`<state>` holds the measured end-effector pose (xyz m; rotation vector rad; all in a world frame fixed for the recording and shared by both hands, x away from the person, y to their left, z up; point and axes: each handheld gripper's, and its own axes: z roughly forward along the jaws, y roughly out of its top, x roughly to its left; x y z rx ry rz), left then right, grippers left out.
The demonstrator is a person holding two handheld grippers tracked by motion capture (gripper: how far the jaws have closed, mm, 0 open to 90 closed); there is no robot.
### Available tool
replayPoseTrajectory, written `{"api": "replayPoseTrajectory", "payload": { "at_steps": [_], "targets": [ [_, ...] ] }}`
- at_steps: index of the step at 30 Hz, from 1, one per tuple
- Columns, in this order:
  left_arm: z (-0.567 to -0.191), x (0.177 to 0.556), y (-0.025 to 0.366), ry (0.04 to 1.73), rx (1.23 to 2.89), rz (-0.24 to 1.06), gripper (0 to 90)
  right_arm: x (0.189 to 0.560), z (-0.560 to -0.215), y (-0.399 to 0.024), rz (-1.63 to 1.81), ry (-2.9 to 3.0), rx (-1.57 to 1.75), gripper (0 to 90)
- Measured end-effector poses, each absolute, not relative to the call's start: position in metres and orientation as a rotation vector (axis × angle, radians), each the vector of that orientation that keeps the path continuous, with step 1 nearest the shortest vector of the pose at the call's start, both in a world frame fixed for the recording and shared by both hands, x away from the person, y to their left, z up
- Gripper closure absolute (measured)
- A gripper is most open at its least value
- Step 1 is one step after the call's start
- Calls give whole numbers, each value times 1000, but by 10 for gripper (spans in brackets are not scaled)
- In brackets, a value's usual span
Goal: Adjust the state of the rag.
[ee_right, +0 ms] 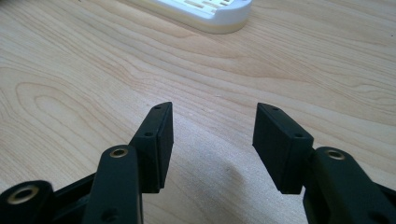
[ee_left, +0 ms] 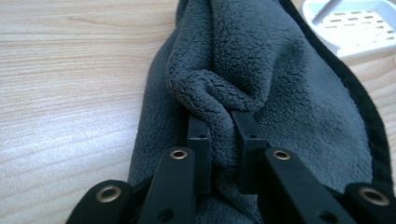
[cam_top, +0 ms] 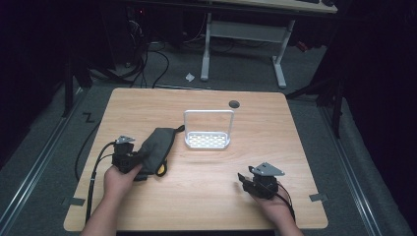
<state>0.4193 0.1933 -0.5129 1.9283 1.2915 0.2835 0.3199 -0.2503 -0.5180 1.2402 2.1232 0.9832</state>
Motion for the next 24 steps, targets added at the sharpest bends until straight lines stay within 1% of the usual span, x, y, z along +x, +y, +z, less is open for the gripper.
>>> {"api": "replayPoseTrajectory", "payload": {
  "at_steps": [2, 6, 9, 10, 11, 12, 13, 14, 18, 21, 24],
  "targets": [
    [-512, 417, 193, 1284, 1939, 284, 803, 320, -518, -250, 982, 2125, 1242, 485],
    [-513, 400, 189, 1249, 1953, 282, 803, 319, -519, -248, 979, 2134, 1236, 485],
    [-514, 382, 186, 1217, 1953, 275, 802, 319, -519, -247, 978, 2136, 1230, 484],
    [-515, 368, 186, 1198, 1949, 270, 801, 319, -519, -247, 976, 2139, 1230, 483],
    [-515, 368, 186, 1198, 1949, 270, 800, 319, -519, -246, 976, 2139, 1231, 481],
    [-516, 356, 186, 1181, 1946, 263, 800, 319, -519, -246, 976, 2140, 1231, 481],
    [-516, 356, 186, 1181, 1946, 263, 799, 319, -519, -246, 977, 2140, 1231, 480],
    [-516, 346, 184, 1170, 1951, 253, 799, 319, -519, -246, 976, 2141, 1231, 479],
    [-514, 332, 177, 1138, 1979, 258, 796, 319, -519, -245, 973, 2145, 1223, 474],
    [-514, 316, 170, 1104, 1997, 235, 794, 317, -518, -245, 976, 2141, 1217, 471],
    [-513, 311, 163, 1085, 2007, 222, 792, 318, -518, -246, 979, 2141, 1217, 468]
  ]
}}
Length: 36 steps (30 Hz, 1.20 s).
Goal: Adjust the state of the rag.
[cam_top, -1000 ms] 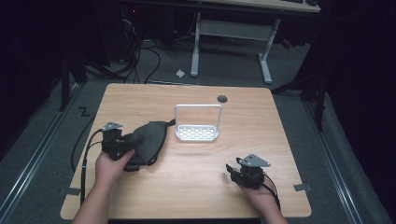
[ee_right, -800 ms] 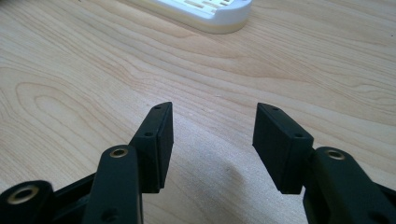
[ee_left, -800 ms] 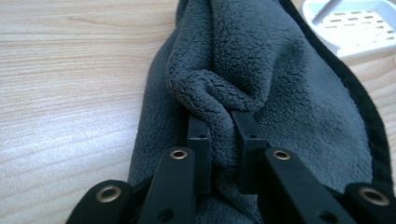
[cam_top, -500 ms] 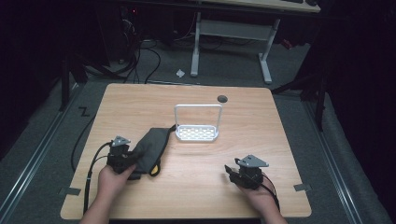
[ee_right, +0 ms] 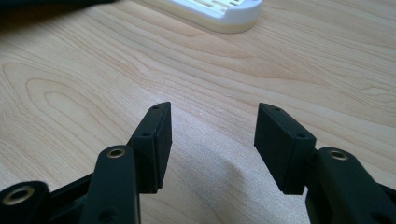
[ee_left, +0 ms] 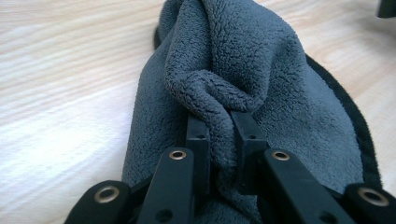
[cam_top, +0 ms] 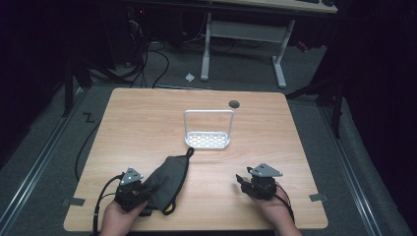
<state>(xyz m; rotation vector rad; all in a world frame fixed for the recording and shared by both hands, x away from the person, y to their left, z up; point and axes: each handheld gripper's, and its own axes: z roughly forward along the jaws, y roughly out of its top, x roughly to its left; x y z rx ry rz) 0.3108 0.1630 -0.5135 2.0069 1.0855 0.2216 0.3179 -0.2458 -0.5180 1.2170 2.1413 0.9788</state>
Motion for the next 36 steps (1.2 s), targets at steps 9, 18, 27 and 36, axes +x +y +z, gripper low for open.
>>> {"api": "replayPoseTrajectory", "payload": {
  "at_steps": [9, 18, 27, 36],
  "targets": [
    [-514, 321, 132, 1003, 2040, 190, 782, 318, -518, -244, 978, 2150, 1213, 460],
    [-517, 336, 96, 917, 2047, 130, 780, 317, -518, -244, 975, 2153, 1210, 455],
    [-517, 333, 75, 853, 2035, 88, 724, 318, -519, -245, 977, 2152, 1215, 451],
    [-500, 325, 98, 858, 1929, 128, 410, 316, -512, -241, 1013, 2134, 1190, 425]
  ]
}}
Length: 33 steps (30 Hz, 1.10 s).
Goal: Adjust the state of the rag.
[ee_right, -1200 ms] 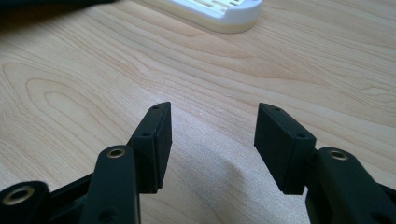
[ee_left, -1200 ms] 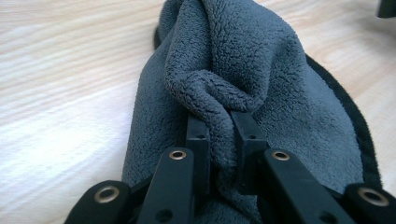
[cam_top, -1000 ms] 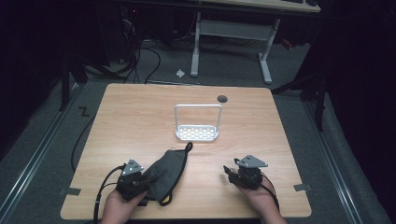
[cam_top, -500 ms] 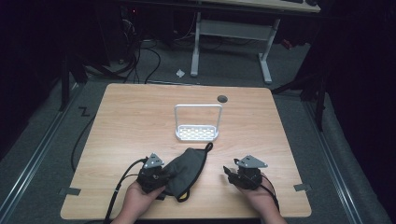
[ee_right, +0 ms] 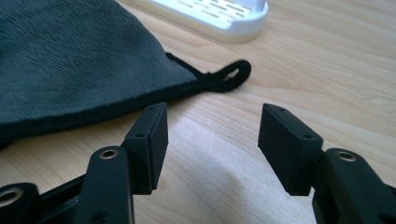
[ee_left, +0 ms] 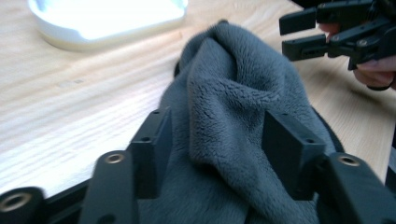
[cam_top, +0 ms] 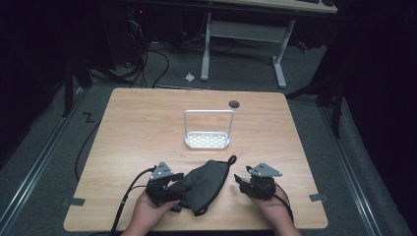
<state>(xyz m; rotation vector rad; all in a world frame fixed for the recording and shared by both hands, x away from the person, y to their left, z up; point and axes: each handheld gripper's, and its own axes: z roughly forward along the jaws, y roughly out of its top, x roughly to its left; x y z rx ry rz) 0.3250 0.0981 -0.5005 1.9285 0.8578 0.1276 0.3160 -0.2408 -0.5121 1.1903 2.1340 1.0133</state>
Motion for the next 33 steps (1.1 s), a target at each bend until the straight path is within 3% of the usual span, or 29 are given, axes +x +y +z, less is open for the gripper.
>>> {"api": "replayPoseTrajectory", "payload": {
  "at_steps": [8, 12, 19, 29, 30, 33],
  "targets": [
    [-500, 317, 136, 920, 1871, 198, 367, 309, -501, -227, 1064, 2124, 1131, 403],
    [-513, 314, 143, 973, 1873, 139, 365, 303, -495, -213, 1101, 2138, 1083, 391],
    [-521, 303, 133, 948, 1945, 139, 459, 293, -488, -189, 1168, 2179, 1016, 391],
    [-527, 299, 128, 948, 1974, 150, 504, 281, -493, -151, 1185, 2303, 907, 355],
    [-528, 299, 127, 953, 1981, 154, 576, 282, -495, -148, 1170, 2316, 899, 349],
    [-529, 301, 127, 955, 1992, 165, 640, 284, -503, -140, 1110, 2348, 882, 376]
  ]
}}
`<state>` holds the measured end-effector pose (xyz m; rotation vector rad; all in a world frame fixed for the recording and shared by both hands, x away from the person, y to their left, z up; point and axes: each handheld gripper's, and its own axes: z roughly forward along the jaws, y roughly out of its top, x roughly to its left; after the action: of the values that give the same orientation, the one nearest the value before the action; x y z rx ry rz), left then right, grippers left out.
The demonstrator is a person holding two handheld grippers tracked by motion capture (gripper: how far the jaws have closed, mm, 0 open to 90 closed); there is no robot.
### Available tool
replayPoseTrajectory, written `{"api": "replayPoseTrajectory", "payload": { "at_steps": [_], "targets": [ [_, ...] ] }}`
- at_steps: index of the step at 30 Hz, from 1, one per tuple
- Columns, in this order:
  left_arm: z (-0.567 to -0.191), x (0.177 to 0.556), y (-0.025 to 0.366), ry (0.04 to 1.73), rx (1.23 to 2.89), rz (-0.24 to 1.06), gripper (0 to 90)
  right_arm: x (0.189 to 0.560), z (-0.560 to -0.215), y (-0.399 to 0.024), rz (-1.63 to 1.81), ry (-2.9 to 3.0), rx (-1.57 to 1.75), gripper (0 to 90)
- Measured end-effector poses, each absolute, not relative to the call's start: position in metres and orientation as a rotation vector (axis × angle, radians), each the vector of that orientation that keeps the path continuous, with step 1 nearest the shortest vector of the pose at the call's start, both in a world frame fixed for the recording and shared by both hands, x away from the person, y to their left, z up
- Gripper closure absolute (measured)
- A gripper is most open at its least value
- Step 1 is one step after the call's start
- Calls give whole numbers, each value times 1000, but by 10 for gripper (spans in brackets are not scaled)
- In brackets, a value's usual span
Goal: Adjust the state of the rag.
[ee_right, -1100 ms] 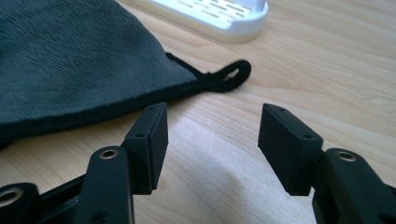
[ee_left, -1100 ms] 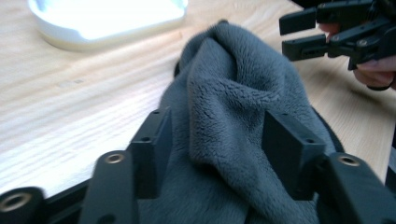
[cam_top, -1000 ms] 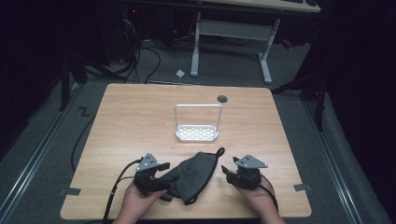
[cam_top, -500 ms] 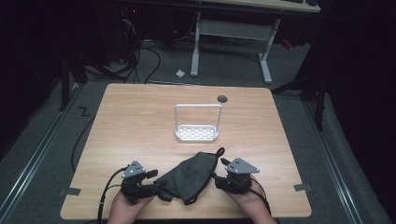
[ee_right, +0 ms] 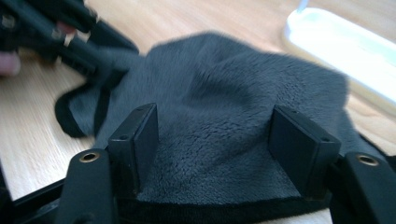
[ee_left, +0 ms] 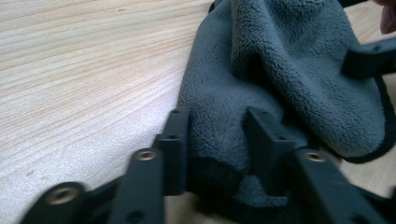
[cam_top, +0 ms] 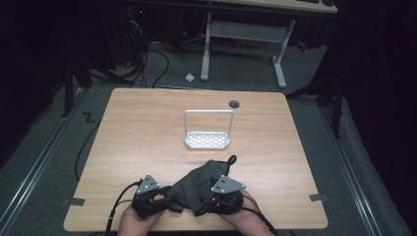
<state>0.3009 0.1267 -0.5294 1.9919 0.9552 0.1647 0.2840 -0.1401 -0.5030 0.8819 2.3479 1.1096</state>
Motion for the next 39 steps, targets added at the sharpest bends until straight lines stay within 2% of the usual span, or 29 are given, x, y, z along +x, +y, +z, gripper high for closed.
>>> {"api": "replayPoseTrajectory", "payload": {
  "at_steps": [1, 2, 3, 4, 5, 6, 8, 17, 20, 29, 31, 34, 35, 36, 37, 39],
  "targets": [
    [-530, 302, 127, 955, 1991, 165, 705, 285, -505, -140, 1094, 2331, 890, 496],
    [-530, 303, 127, 953, 1994, 163, 717, 285, -504, -140, 1092, 2326, 895, 559],
    [-530, 303, 127, 953, 1994, 163, 731, 285, -504, -140, 1092, 2326, 895, 559],
    [-530, 302, 126, 947, 2002, 173, 744, 285, -504, -142, 1075, 2308, 892, 715],
    [-530, 302, 126, 947, 2002, 173, 751, 285, -504, -142, 1075, 2308, 892, 715],
    [-529, 303, 126, 946, 2004, 176, 751, 284, -503, -143, 1079, 2291, 894, 766],
    [-527, 304, 128, 951, 2000, 182, 765, 283, -497, -150, 1099, 2251, 893, 813],
    [-524, 316, 149, 1015, 1929, 199, 775, 291, -485, -193, 1094, 2116, 983, 816],
    [-524, 322, 153, 1030, 1911, 194, 775, 301, -488, -218, 1053, 2078, 1054, 816],
    [-533, 347, 153, 1058, 1895, 211, 767, 317, -498, -245, 965, 2054, 1156, 817],
    [-533, 347, 153, 1067, 1885, 214, 725, 325, -510, -247, 896, 2099, 1202, 814],
    [-530, 344, 153, 1079, 1884, 221, 597, 330, -521, -246, 834, 2161, 1229, 811],
    [-528, 342, 153, 1080, 1872, 222, 597, 330, -521, -246, 834, 2161, 1229, 811],
    [-525, 339, 154, 1074, 1865, 233, 533, 331, -522, -246, 835, 2162, 1235, 809],
    [-522, 336, 155, 1069, 1860, 252, 533, 331, -522, -246, 835, 2162, 1235, 809],
    [-513, 327, 156, 1040, 1843, 280, 478, 331, -522, -246, 836, 2163, 1237, 807]
  ]
}}
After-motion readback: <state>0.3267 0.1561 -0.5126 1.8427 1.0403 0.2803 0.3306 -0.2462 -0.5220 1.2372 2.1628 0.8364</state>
